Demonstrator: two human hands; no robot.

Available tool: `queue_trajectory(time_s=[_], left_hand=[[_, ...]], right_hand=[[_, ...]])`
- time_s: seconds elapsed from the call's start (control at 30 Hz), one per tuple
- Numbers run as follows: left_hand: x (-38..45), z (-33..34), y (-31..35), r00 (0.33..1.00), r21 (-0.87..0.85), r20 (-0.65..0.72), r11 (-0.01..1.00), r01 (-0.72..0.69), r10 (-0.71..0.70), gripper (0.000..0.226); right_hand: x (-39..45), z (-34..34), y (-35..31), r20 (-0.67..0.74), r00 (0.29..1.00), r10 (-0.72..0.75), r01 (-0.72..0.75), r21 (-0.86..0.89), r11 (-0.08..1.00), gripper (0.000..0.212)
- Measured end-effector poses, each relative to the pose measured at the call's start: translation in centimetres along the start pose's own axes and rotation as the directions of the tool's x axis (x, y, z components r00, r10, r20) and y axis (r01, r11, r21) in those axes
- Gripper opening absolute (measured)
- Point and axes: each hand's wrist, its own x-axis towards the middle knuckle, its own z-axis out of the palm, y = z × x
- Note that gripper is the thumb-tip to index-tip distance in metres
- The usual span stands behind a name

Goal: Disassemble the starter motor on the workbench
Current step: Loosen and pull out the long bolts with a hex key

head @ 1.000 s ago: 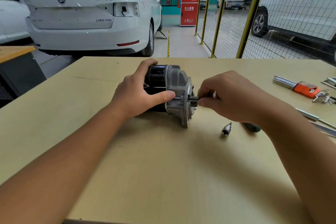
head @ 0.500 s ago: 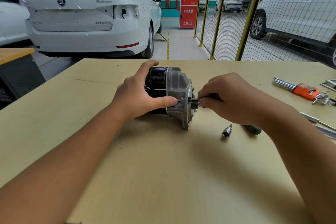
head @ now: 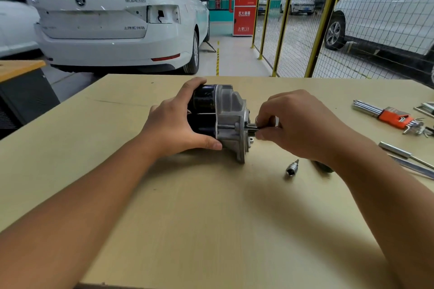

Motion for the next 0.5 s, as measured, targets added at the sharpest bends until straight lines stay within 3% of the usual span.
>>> queue_trajectory(time_s=[0.27,0.43,0.5], left_hand=[[0.1,0.6,-0.2,0.999,0.013,-0.043,1.0,-0.028,0.029,0.128],[0.0,1.3,-0.2,0.988,-0.103,-0.151,0.994,-0.038,0.022,0.096],[0.1,1.5,0.0,0.985,-0.09,-0.175,0.996,-0.022,0.006,0.094]], right_hand=[[0.3,0.5,0.8,0.003,0.999,0.033,-0.033,0.059,0.998,0.017],[0.3,0.6,0.7,0.017,0.999,0.045,-0.045,0.045,0.998,0.017],[0.2,0.5,0.6,-0.01,0.999,0.039,-0.039,0.028,0.999,0.013]])
